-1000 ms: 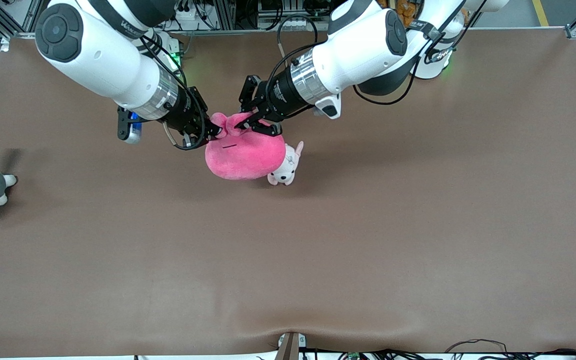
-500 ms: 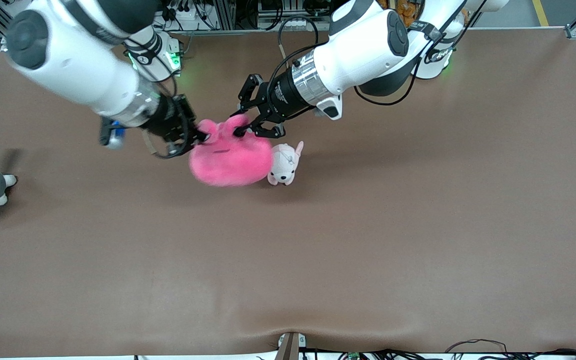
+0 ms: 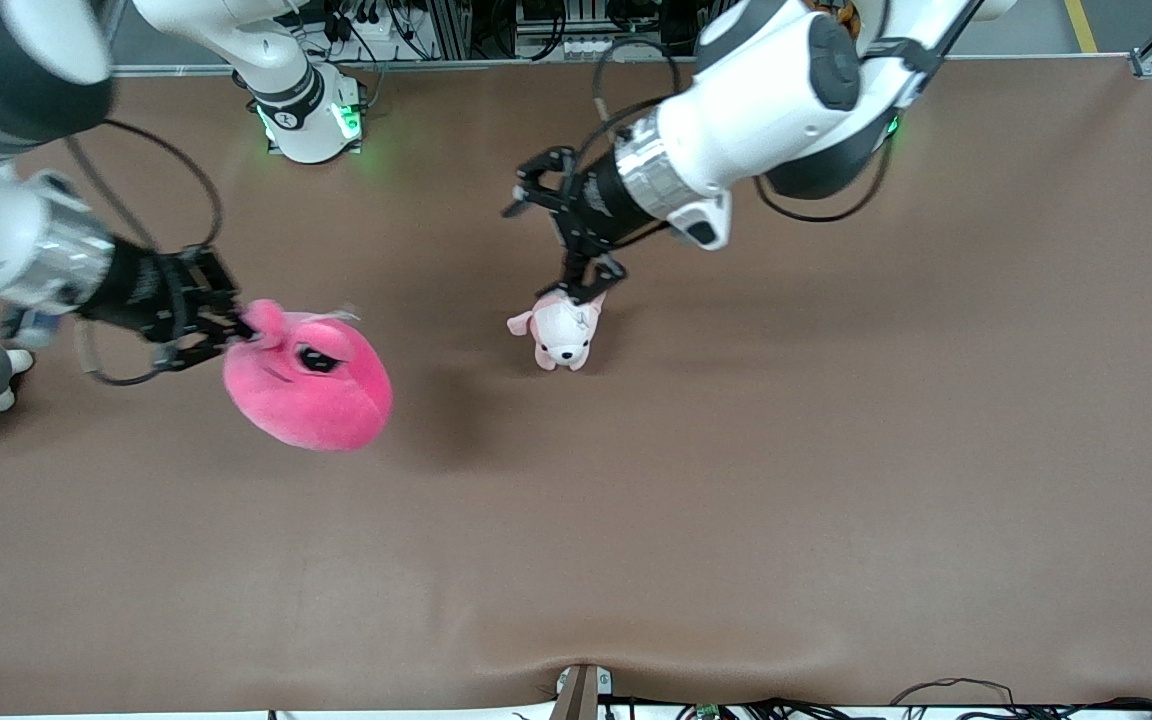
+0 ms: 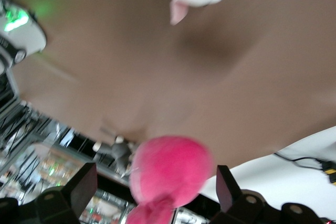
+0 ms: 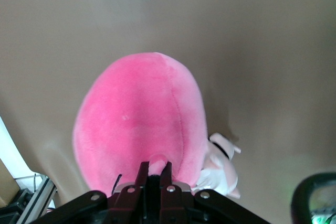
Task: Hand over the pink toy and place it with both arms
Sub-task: 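Carry the pink plush away with the right gripper while the left gripper withdraws, then lower the pink plush onto the table and open the right gripper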
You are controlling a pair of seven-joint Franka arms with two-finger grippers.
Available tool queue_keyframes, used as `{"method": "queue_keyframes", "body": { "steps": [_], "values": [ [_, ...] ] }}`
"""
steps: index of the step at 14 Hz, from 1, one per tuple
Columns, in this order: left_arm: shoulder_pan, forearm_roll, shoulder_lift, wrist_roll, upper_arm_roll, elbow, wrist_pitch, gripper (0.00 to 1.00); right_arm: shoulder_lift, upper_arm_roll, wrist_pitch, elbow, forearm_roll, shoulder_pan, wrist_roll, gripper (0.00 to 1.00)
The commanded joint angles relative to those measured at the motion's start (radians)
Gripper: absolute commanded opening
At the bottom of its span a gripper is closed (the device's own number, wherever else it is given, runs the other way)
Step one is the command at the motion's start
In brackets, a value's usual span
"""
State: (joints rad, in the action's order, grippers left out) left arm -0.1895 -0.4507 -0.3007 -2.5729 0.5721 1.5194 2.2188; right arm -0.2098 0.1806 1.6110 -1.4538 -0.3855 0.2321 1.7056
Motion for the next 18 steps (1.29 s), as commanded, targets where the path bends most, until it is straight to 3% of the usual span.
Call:
{"method": "queue_keyframes", "body": {
  "steps": [1,4,9,13,14,15,16,18],
  "values": [
    [0.082,0.061,0.049,0.116,0.002,0.005,-0.117,1.00,-0.100,-0.015,-0.003,0.018,-0.091,-0.155,-0.173,0.00],
    [0.159,0.128,0.060,0.329,0.000,0.005,-0.233,1.00,-0.230,-0.015,0.038,0.020,-0.202,-0.279,-0.306,0.00],
    [0.241,0.354,0.064,0.707,0.000,-0.030,-0.425,1.00,-0.361,-0.015,0.069,-0.007,-0.202,-0.405,-0.637,0.00],
    [0.297,0.506,0.064,1.017,0.000,-0.031,-0.519,1.00,-0.433,-0.016,0.083,-0.010,-0.211,-0.470,-0.782,0.00],
    [0.298,0.539,0.064,1.110,-0.001,-0.031,-0.534,1.00,-0.434,-0.016,0.082,-0.008,-0.219,-0.471,-0.784,0.32],
    [0.304,0.570,0.066,1.199,-0.009,-0.031,-0.541,1.00,-0.434,-0.016,0.081,-0.004,-0.220,-0.474,-0.794,0.94],
    [0.318,0.587,0.066,1.270,-0.014,-0.031,-0.544,1.00,-0.433,-0.016,0.076,0.004,-0.220,-0.474,-0.799,1.00],
    [0.356,0.590,0.068,1.409,-0.014,-0.041,-0.545,1.00,-0.412,-0.024,0.037,0.074,-0.220,-0.462,-0.790,1.00]
  ]
}}
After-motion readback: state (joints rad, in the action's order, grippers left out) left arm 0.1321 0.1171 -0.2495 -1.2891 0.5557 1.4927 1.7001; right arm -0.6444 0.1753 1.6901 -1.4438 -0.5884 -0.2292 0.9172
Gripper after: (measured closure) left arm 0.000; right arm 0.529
